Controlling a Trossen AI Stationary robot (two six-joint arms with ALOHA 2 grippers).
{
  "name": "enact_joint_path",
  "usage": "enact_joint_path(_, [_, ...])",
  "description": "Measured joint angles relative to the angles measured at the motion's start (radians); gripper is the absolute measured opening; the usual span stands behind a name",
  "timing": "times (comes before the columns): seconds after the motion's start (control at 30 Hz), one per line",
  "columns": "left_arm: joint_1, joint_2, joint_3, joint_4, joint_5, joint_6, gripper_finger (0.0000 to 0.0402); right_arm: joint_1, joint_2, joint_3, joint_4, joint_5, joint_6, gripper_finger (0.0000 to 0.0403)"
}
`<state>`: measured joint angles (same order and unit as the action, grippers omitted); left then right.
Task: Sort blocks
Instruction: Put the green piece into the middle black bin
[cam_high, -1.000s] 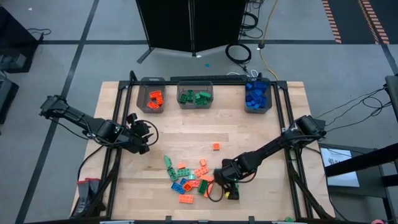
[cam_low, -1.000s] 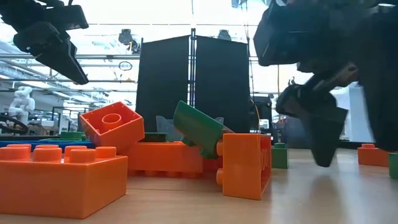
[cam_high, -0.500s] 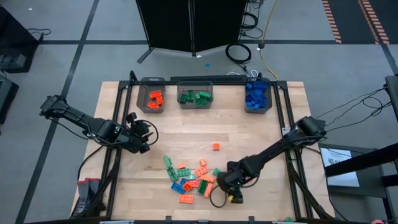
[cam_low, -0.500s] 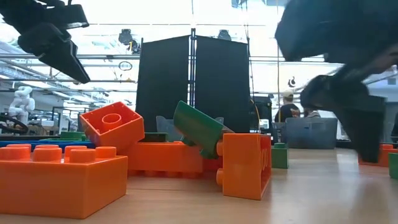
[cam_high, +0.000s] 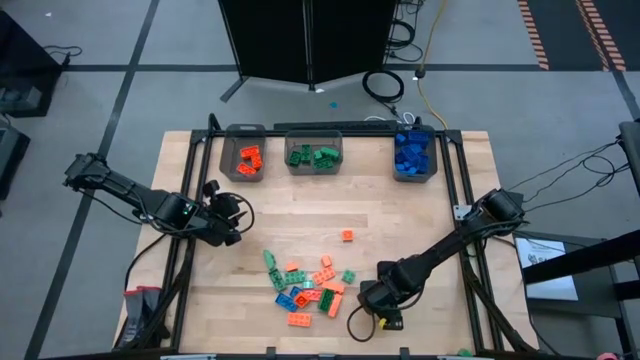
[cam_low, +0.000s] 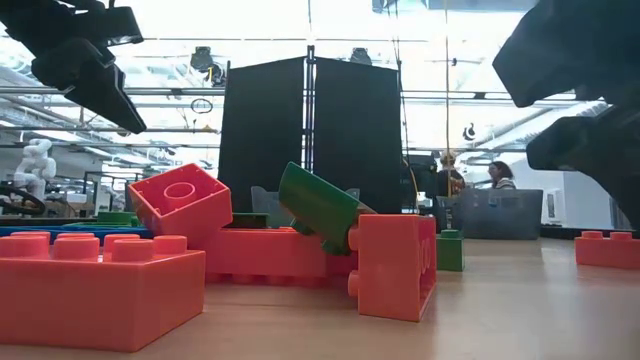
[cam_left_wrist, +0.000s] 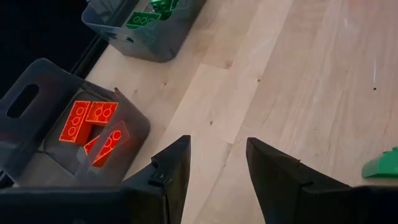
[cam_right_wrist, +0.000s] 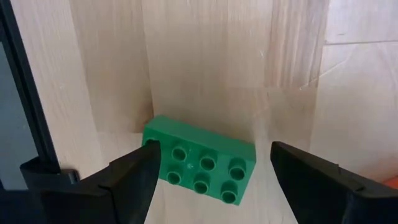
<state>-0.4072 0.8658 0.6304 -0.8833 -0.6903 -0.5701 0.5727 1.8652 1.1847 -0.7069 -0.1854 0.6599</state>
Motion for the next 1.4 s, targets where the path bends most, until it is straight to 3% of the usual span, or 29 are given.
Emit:
enact_joint_path(0.1, [0.000, 0.000, 0.000, 0.000, -0.004, 0.000, 0.0160, 0.000, 0.000, 0.000, -0.026, 0.008, -0.035, 0.0299])
enact_joint_path(0.27, [0.000, 0.000, 0.000, -0.001, -0.039, 0.001, 0.0160, -0.026, 0.000, 0.000, -0.063, 0.076, -0.229, 0.0299])
enact_joint_path(0.6, [0.000, 0.000, 0.000, -0.001, -0.043, 0.001, 0.0160, -0.202, 0.000, 0.011, -0.064, 0.211, -0.341, 0.0299])
enact_joint_path(1.03, [0.000, 0.000, 0.000, -0.001, -0.042, -0.028, 0.0160, -0.285, 0.007, 0.255, -0.180, 0.223, -0.642, 0.0275])
enact_joint_path(1.13, [0.000, 0.000, 0.000, -0.001, -0.042, -0.051, 0.0160, -0.286, 0.006, 0.276, -0.242, 0.220, -0.515, 0.0270])
enact_joint_path(1.4, [0.000, 0.000, 0.000, -0.001, -0.044, -0.077, 0.0160, -0.286, 0.005, 0.241, -0.247, 0.213, 0.153, 0.0270])
